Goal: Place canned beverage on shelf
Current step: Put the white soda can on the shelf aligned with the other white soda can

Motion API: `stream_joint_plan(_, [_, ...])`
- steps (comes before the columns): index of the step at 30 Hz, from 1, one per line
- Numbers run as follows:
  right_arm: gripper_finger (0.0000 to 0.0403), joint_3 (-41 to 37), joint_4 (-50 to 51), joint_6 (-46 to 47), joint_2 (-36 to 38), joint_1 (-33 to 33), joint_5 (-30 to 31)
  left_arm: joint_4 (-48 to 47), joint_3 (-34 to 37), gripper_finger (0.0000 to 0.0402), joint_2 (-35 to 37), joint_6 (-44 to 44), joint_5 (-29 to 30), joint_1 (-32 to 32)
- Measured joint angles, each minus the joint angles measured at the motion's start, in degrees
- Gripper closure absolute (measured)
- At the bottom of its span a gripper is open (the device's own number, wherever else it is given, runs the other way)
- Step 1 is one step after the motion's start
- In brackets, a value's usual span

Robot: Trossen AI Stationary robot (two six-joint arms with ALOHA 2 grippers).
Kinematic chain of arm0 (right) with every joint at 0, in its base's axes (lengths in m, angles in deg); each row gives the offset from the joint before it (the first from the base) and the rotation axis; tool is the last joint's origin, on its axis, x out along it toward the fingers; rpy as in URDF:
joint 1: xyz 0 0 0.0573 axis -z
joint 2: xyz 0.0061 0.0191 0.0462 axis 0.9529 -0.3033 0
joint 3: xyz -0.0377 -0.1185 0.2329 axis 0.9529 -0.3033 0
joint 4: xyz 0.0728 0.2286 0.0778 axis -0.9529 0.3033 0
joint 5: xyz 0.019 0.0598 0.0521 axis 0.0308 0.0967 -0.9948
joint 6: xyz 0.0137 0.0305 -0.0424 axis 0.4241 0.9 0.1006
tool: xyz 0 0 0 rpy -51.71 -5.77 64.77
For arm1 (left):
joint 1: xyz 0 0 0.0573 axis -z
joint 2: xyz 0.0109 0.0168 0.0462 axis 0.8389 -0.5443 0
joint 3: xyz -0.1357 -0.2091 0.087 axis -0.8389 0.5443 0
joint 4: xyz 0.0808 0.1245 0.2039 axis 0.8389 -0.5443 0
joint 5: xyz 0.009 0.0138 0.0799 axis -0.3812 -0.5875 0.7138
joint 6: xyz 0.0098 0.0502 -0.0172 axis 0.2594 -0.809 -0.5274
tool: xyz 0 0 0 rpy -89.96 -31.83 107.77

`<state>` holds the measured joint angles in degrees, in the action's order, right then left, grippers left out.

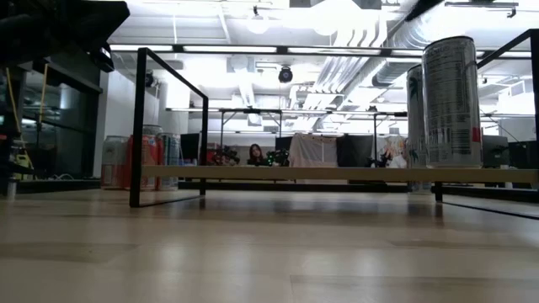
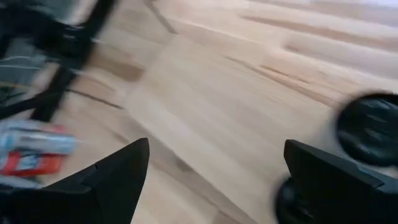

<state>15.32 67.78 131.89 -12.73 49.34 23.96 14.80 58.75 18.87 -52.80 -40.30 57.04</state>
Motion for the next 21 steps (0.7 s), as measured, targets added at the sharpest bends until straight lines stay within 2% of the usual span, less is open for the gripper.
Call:
stream_joint_plan(3, [0.0043,0.0,-2.9,-2.8,-0.8,-0.5,-0.2,0.0,0.0,0.0398,0.0,0.0,0.0,0.0])
stream_joint_plan(7, [0.0043,0.0,-3.5,-1.7,-2.3,-1.2,-3.1,0.0,0.0,0.0398,0.0,0.0,0.0,0.0])
stream_joint_plan(13, [0.0043,-0.1,-6.3,-3.5,-4.8,-1.1,-15.2,0.0,0.0,0.0398,0.0,0.0,0.0,0.0])
stream_joint_plan(17, [0.0043,-0.1,-6.9,-4.9,-6.4,-1.1,-19.7,0.0,0.0,0.0398,0.0,0.0,0.0,0.0])
stream_joint_plan(21, [0.0044,-0.1,-9.0,-10.5,-6.8,-0.4,-28.0,0.0,0.0,0.0398,0.0,0.0,0.0,0.0])
